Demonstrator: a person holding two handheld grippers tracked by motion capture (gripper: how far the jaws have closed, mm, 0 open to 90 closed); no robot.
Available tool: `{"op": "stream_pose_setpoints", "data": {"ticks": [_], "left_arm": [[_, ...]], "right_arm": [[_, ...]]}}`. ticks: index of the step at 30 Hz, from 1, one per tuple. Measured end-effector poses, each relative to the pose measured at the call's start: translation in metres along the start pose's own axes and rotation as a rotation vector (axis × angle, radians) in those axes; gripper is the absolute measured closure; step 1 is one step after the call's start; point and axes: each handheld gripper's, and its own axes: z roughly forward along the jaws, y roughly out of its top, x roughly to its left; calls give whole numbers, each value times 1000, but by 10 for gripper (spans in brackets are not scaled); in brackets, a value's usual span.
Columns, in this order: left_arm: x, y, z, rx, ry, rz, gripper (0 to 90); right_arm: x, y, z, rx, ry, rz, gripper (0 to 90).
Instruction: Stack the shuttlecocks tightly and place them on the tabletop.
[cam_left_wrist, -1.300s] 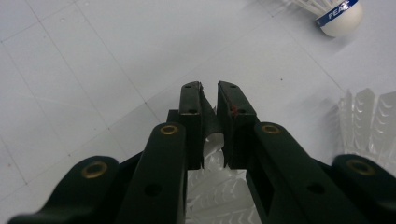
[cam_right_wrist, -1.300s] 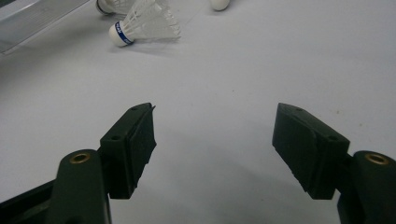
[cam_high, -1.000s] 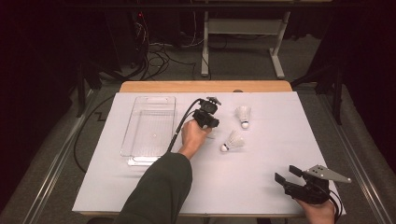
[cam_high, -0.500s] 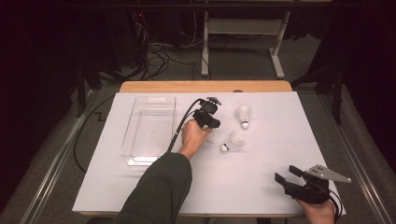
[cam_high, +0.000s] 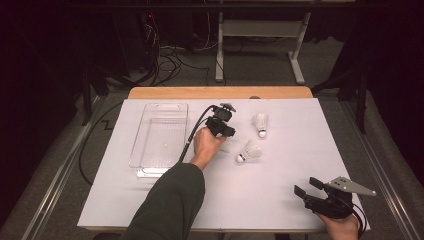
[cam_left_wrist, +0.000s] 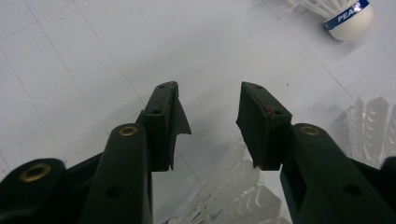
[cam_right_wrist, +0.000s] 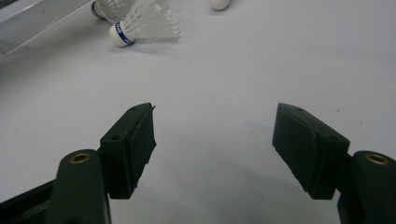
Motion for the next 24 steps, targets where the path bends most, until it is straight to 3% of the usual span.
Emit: {"op": "stream_pose_setpoints", "data": {"ticks": [15, 24], "left_arm": [[0, 1, -7, -23, -41, -4, 471], [-4, -1, -19, -17, -101, 0, 423]], "right_arm": [[0, 0, 0, 0, -1, 0, 302], [0, 0, 0, 1, -4, -1, 302]]}}
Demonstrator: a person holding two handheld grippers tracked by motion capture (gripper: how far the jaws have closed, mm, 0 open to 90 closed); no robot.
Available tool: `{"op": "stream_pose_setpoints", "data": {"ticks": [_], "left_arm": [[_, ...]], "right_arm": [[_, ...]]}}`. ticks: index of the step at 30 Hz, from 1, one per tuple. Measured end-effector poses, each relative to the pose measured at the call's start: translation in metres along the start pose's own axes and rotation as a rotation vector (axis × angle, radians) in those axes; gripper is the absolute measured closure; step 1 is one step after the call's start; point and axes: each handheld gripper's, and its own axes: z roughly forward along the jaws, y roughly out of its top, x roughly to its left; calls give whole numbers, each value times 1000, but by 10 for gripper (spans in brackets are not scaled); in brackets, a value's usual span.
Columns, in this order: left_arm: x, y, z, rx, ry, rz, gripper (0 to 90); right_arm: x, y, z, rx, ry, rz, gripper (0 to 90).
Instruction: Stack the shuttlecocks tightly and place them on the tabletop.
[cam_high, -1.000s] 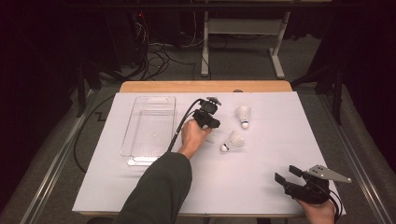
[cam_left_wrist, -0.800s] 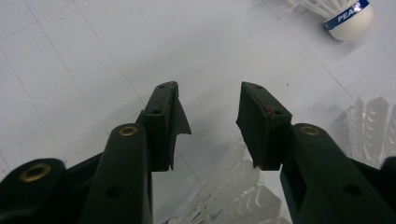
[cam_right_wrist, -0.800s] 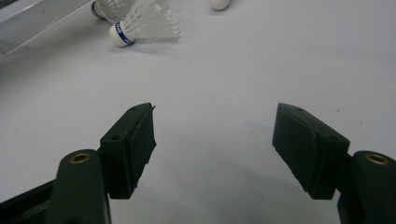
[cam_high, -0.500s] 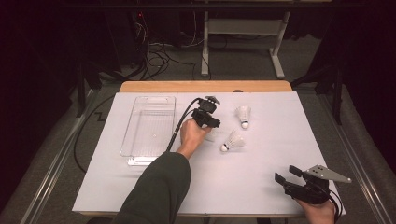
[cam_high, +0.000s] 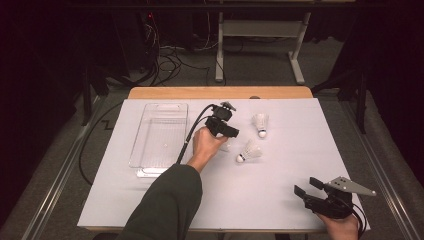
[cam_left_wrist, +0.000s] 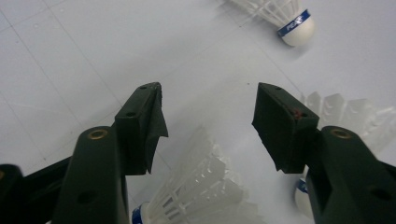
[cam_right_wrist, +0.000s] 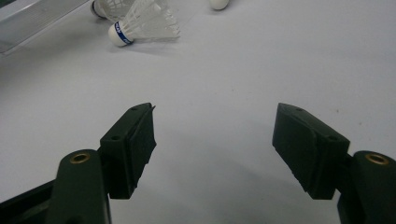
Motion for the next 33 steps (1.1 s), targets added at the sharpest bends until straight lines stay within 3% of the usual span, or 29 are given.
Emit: {"op": "stream_pose_setpoints", "data": {"ticks": [11, 33], "left_arm": [[-5, -8, -20, -37, -25, 14, 344], [-9, -25, -37, -49, -42, 24, 355]], "right_arm": [[0, 0, 0, 0, -2, 1, 303], [0, 0, 0, 4, -1, 1, 302]]}}
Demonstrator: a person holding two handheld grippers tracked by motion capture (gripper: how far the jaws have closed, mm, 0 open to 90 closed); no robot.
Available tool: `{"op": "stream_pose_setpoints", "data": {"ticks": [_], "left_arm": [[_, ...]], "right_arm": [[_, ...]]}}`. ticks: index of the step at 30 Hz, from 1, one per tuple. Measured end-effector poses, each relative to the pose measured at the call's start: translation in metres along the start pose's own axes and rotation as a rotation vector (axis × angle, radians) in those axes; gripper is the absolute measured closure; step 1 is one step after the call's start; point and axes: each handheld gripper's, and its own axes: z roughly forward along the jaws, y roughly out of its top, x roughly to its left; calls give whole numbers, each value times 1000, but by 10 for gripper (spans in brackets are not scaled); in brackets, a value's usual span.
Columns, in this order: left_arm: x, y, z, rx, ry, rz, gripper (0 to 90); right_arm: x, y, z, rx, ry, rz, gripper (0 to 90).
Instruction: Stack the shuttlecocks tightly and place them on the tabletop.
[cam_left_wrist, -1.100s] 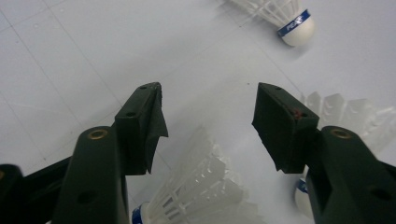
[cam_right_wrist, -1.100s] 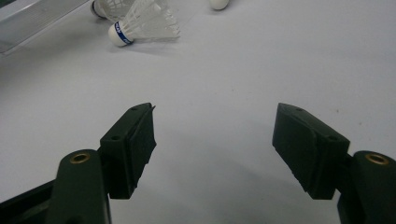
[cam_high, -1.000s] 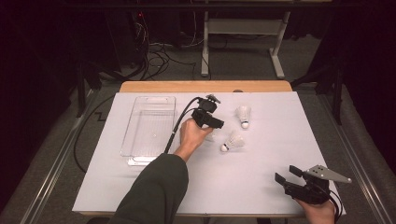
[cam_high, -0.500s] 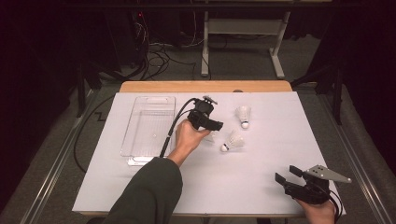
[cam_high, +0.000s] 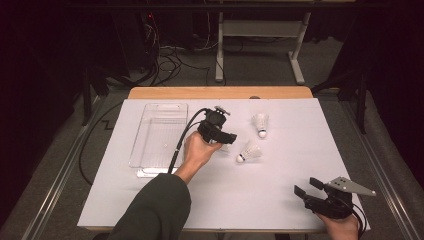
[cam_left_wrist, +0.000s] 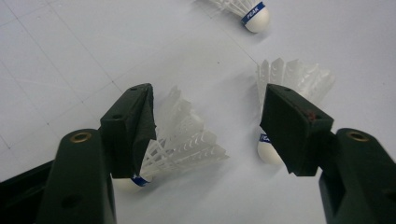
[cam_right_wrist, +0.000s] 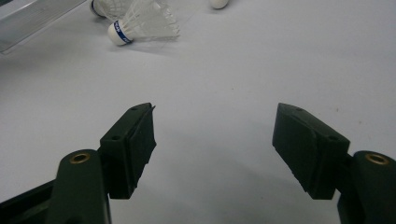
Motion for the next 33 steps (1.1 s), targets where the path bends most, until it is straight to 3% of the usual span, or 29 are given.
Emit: {"op": "stream_pose_setpoints", "data": {"ticks": [21, 33], "left_arm": [[-9, -12, -11, -14, -19, 24, 353], [-10, -21, -18, -17, -10, 40, 354]], "right_arm": [[0, 0, 0, 3, 1, 0, 300], [0, 0, 1, 6, 2, -2, 301]]}}
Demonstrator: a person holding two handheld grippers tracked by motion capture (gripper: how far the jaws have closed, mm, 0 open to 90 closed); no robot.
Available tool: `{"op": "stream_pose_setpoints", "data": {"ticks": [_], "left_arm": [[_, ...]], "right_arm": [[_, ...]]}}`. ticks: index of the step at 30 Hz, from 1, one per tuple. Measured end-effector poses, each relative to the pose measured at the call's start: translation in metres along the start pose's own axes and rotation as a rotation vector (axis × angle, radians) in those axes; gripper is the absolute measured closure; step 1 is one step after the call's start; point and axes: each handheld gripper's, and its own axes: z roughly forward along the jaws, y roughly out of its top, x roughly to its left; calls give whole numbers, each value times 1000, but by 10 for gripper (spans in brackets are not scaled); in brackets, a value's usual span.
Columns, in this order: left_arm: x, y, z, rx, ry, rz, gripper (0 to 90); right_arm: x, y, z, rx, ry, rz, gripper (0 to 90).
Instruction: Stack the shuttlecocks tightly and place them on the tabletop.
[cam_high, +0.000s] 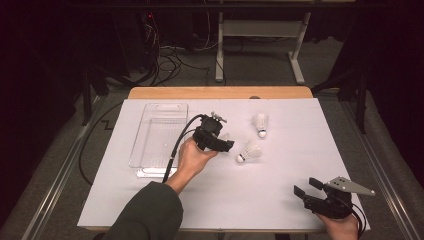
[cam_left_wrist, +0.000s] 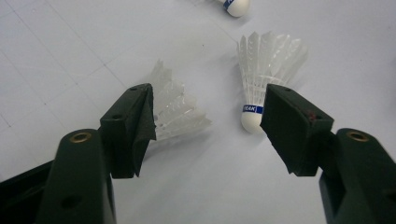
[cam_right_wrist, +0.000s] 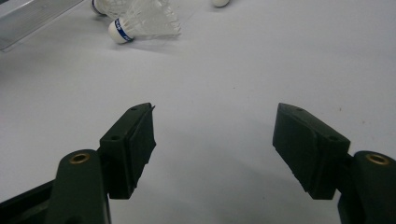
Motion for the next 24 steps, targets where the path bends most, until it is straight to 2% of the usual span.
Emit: {"op": "stream_pose_setpoints", "data": {"ticks": [16, 24], "left_arm": [[-3, -15, -8, -12, -12, 9, 354], [-3, -22, -10, -11, -19, -1, 354]], "right_arm": [[0, 0, 0, 2, 1, -3, 301], [0, 0, 0, 2, 1, -3, 300]]}}
